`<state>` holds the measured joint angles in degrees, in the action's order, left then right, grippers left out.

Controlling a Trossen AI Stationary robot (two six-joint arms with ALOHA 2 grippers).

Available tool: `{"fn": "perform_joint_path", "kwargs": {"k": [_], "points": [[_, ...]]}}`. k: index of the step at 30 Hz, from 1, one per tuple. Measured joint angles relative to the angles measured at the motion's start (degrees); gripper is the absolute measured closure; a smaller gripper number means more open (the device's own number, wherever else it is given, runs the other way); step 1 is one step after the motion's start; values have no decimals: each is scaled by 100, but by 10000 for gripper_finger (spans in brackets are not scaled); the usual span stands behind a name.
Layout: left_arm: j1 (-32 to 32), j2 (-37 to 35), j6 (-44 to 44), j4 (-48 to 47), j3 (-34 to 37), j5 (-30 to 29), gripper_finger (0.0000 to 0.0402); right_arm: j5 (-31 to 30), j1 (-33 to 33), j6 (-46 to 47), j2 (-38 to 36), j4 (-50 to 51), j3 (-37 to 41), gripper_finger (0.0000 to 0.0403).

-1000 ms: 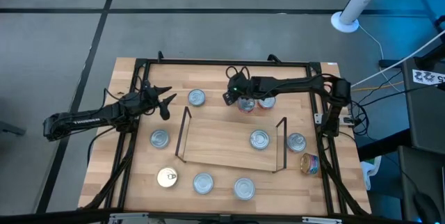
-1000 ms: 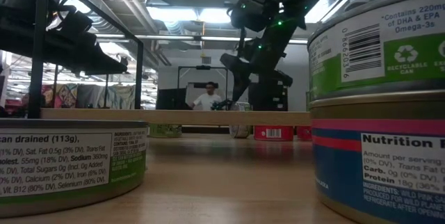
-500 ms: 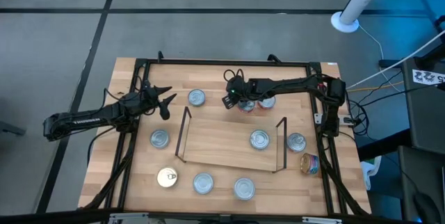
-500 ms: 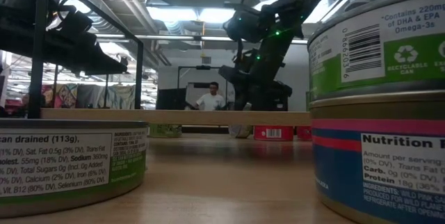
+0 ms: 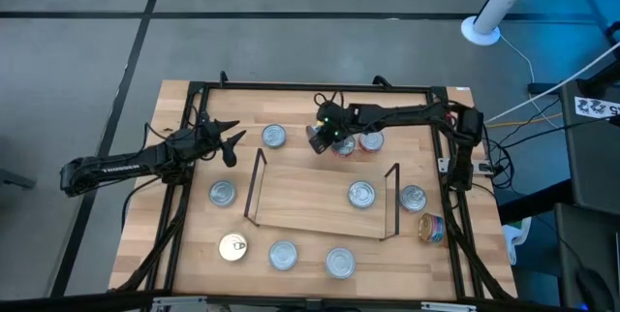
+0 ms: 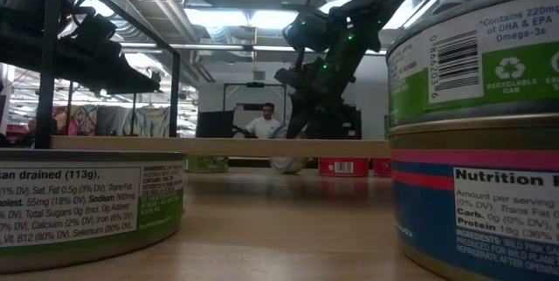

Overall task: Stack canned seafood by type on shelf
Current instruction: Put the green white tuna can on the shelf

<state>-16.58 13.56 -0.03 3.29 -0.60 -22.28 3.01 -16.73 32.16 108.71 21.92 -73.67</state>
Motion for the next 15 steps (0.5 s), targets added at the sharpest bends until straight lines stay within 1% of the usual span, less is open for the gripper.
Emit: {"fn": "perform_joint_path", "kwargs": {"k": [3,6,12,15], "points": [[0,0,0,-1,0,0,222,511,-177,-100,0,-2,-19,273],[0,0,0,0,0,0,222,1147,-376,-103,15,175,-145,273],[-1,0,0,0,2,0,222,2667,-778,-113,20,205,-663,273],[0,0,0,-1,0,0,222,3435,-861,-110,22,264,-830,273]]}}
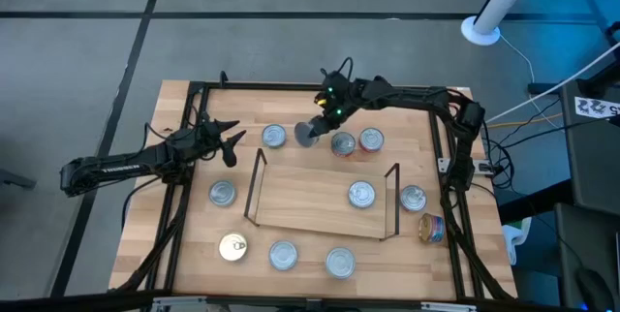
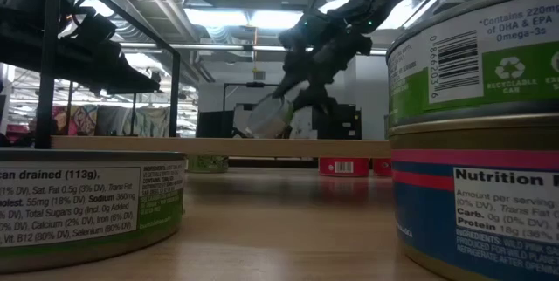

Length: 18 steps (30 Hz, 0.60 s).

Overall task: Stack canned seafood by type on shelf
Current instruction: Put the green white tuna can on the shelf

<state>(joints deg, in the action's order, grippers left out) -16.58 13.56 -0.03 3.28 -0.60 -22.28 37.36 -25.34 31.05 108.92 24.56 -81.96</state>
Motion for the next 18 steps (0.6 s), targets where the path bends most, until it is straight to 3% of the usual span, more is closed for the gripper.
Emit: {"fn": "perform_joint_path", "kwargs": {"k": [6,11,18], "points": [[0,0,1,1,0,0,222,1059,192,2,-2,-53,-163,273],[0,0,1,1,1,0,222,1059,618,-22,-2,-76,-169,273],[0,0,0,1,1,0,222,384,1316,-302,-2,-185,-171,273]]}}
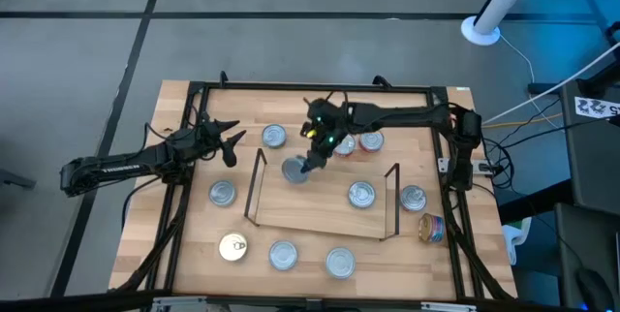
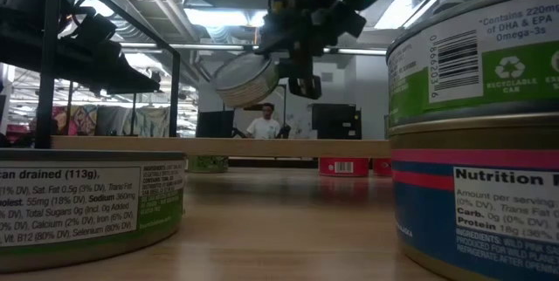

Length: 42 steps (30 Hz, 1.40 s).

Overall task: Stack canned seafood by type on shelf
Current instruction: Put the green white tuna can on the shelf

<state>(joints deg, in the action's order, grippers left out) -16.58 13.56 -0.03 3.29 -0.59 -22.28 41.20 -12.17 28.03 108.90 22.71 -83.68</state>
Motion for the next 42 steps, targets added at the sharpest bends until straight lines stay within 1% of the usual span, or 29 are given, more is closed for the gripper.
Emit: {"fn": "perform_joint_path", "kwargs": {"k": [5,10,12,16,21,29,34,42], "points": [[0,0,2,0,1,0,222,-295,371,-2,14,-342,0,273],[-1,0,0,-2,-1,0,222,-319,594,11,210,-893,-2,273],[0,0,0,0,-1,0,222,-324,642,89,328,-1124,-2,273],[-1,0,0,0,0,0,222,-315,659,270,556,-1407,-2,259],[-1,0,0,-1,-1,0,222,-329,653,280,821,-1622,-2,265],[0,0,2,0,-1,0,222,-327,653,237,1023,-1711,-9,261],[0,0,0,0,1,0,222,-599,652,162,1051,-1739,-22,259],[-2,0,0,-1,0,0,222,-914,652,143,1073,-1657,-9,222]]}}
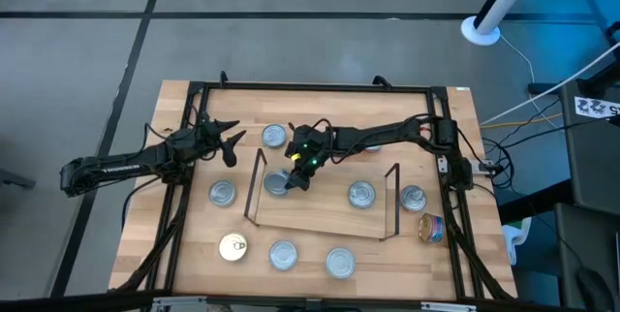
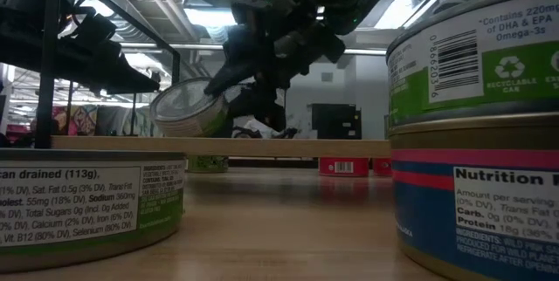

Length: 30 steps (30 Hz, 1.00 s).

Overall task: Stack canned seafood by type on shelf
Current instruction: Put the green white tuna can on the shelf, then stack the green tuna can on top of the green tuna can on the shelf

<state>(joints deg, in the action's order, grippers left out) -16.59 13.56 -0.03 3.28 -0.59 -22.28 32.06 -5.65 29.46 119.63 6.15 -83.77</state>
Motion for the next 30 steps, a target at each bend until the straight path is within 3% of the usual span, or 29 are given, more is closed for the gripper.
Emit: {"fn": "perform_joint_path", "kwargs": {"k": [8,22,30], "points": [[-1,-1,0,-1,-1,0,222,-558,0,-1,2,29,7,197],[2,0,0,-1,0,0,222,-558,-16,-59,2,302,7,132],[1,0,-142,-1,-2,0,222,-557,-273,-580,0,365,7,129]]}}
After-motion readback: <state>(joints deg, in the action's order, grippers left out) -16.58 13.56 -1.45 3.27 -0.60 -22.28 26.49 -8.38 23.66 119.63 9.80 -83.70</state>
